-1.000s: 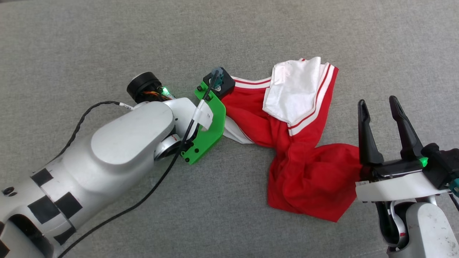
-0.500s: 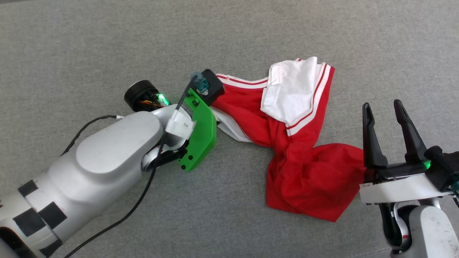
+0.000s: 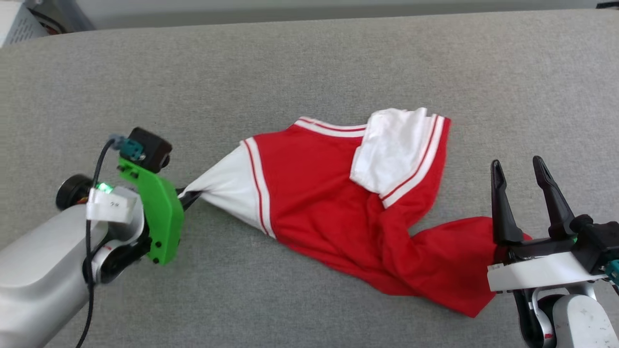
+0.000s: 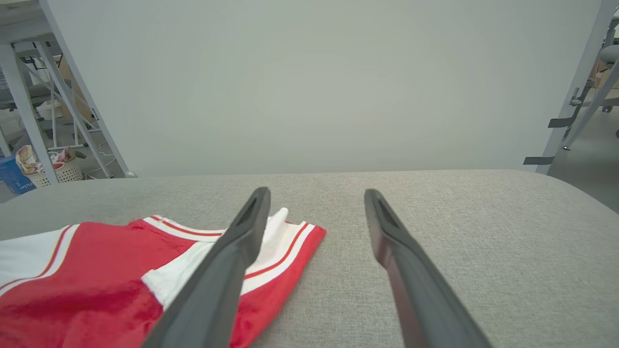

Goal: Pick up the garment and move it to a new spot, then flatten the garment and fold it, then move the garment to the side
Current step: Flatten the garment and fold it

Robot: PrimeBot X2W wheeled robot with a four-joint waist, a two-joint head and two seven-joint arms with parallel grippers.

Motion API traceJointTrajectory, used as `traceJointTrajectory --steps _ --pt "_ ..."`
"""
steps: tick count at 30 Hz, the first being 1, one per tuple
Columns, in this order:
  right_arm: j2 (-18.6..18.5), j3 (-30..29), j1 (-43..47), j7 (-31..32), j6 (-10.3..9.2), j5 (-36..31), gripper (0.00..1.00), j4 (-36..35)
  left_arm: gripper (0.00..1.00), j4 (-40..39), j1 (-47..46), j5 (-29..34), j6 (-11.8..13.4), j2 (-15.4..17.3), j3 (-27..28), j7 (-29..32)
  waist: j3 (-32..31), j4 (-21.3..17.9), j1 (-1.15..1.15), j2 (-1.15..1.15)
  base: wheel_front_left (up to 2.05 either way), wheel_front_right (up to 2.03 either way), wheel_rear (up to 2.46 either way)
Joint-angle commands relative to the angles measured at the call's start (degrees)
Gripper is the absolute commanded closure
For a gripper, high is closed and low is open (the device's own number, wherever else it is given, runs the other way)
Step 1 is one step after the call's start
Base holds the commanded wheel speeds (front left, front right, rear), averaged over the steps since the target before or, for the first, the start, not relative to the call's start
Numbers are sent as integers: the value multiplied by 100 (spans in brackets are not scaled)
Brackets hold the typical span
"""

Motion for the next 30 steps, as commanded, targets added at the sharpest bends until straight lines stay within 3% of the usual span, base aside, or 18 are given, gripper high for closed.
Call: traceJointTrajectory --steps 1,7,14,15,16,23,26,30 --pt "-4 -10 65 -27 -5 -33 0 -1 100 32 220 -122 91 110 38 -70 -146 158 0 0 0 0 0" --pt "-4 5 68 -27 -5 -88 0 14 100 504 784 -501 295 351 82 -195 -96 165 0 0 0 0 0" --pt "-4 -28 72 -27 -5 -162 0 57 100 1225 1106 -828 212 44 125 -388 -114 159 0 0 0 0 0" --pt "-4 -43 85 -27 -5 -181 0 64 59 1321 1114 -789 209 -22 124 -487 -160 174 0 0 0 0 0" --pt "-4 -59 94 -27 -5 -195 0 61 0 1399 1108 -691 214 -81 115 -641 -217 193 0 0 0 0 0" --pt "-165 -144 -10 -27 -5 -339 0 -114 0 1448 1154 -128 558 -423 379 -2308 -633 376 0 0 0 0 0" --pt "-356 -172 -213 -27 -5 -351 0 -245 0 1286 1271 78 903 -510 558 -2981 -787 492 0 0 0 0 0" --pt "-695 -84 -617 -27 -5 -306 0 -370 0 863 1431 467 1412 -568 930 -3229 -882 633 0 0 0 0 0"
